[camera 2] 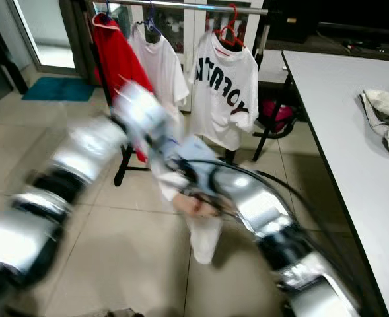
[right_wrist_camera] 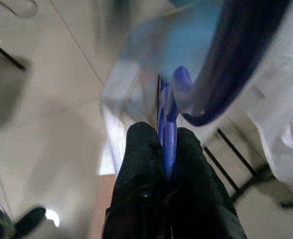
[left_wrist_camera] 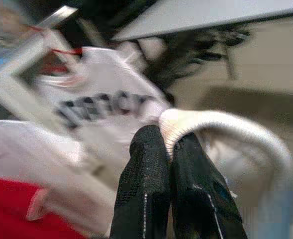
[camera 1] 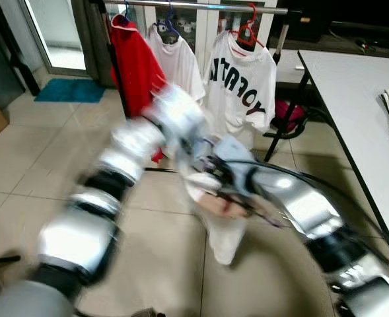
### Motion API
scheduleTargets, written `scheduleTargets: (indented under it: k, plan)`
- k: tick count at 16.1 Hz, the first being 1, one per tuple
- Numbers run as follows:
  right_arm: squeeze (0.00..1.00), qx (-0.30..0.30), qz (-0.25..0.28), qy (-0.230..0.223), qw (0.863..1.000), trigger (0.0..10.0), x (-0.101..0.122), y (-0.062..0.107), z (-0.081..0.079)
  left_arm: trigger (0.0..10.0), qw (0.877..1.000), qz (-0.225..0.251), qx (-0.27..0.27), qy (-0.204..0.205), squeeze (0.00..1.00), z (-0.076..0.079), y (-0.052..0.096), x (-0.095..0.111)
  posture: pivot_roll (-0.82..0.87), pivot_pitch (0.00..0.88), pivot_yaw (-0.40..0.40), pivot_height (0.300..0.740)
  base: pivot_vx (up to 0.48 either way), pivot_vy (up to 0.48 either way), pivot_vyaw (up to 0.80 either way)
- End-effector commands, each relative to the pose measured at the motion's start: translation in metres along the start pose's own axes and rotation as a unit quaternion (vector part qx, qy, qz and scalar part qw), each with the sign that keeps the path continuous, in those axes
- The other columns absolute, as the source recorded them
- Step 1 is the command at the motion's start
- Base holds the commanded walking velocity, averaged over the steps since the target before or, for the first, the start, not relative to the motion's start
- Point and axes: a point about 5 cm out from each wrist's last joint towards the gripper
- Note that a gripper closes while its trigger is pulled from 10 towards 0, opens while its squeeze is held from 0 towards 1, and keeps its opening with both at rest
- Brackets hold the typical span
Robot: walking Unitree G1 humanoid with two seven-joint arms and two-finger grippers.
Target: Hang hanger
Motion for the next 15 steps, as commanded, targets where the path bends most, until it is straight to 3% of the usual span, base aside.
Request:
scheduleTargets:
  k: [1,2,3,5,6,8,9,10,12,15]
  plan:
    - [0.00,-0.010,0.010,0.007,1.000,0.0,0.006,0.002,0.005,0.0,1.000,-0.016,0.000,-0.025,0.00,-0.002,0.002,-0.002,-0.17,0.000,0.000,0.740,0.000,0.000,0.00]
    - [0.00,0.001,0.007,0.011,1.000,0.0,0.006,-0.001,-0.002,0.0,0.998,-0.033,-0.013,-0.048,0.00,0.008,0.000,-0.009,-0.18,0.000,0.004,0.740,0.000,0.000,0.00]
    - [0.00,-0.004,-0.017,0.047,0.999,0.0,0.001,-0.001,-0.003,0.0,0.998,-0.039,-0.016,-0.053,0.00,0.011,0.000,-0.012,-0.18,0.000,0.007,0.740,0.000,0.000,0.00]
    - [0.00,-0.037,-0.059,0.092,0.993,0.0,-0.010,0.002,0.006,0.0,0.995,-0.056,-0.013,-0.080,0.00,0.007,0.005,-0.017,-0.19,0.000,0.014,0.740,0.000,0.000,0.00]
    - [0.00,-0.043,-0.060,0.082,0.994,0.0,-0.010,0.004,0.009,0.0,0.995,-0.057,-0.012,-0.077,0.00,0.006,0.006,-0.017,-0.20,0.000,0.015,0.740,0.000,0.000,0.00]
    - [0.00,-0.035,-0.045,0.009,0.998,0.0,-0.013,0.007,0.013,0.0,0.995,-0.060,-0.004,-0.081,0.00,0.004,0.008,-0.019,-0.20,0.000,0.014,0.740,0.000,0.000,0.00]
    - [0.00,-0.057,-0.069,0.022,0.996,0.0,-0.026,0.017,0.024,0.0,0.995,-0.067,0.023,-0.073,0.00,-0.005,0.014,-0.023,-0.20,0.000,0.012,0.740,0.000,0.000,0.00]
    - [0.00,-0.058,-0.060,-0.010,0.996,0.0,-0.033,0.025,0.028,0.0,0.993,-0.078,0.048,-0.069,0.00,-0.016,0.023,-0.029,-0.19,0.000,0.006,0.740,0.000,0.000,0.00]
    - [0.00,-0.078,-0.054,-0.020,0.995,0.0,-0.043,0.037,0.036,0.0,0.990,-0.096,0.081,-0.069,0.00,-0.035,0.040,-0.037,-0.19,0.000,0.006,0.740,0.000,0.000,0.00]
    - [0.00,-0.089,-0.019,-0.054,0.994,0.0,-0.044,0.050,0.042,0.0,0.984,-0.120,0.104,-0.077,0.00,-0.052,0.059,-0.046,-0.19,0.000,0.005,0.740,0.000,0.000,0.00]
Point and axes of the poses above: a point about 5 cm out from each wrist's last joint towards the gripper, its own y axis pointing back from the gripper into the wrist, its own x axis along the axis of the wrist's last joint, z = x × y, and after that the axes turned 6 degrees about y, right-handed
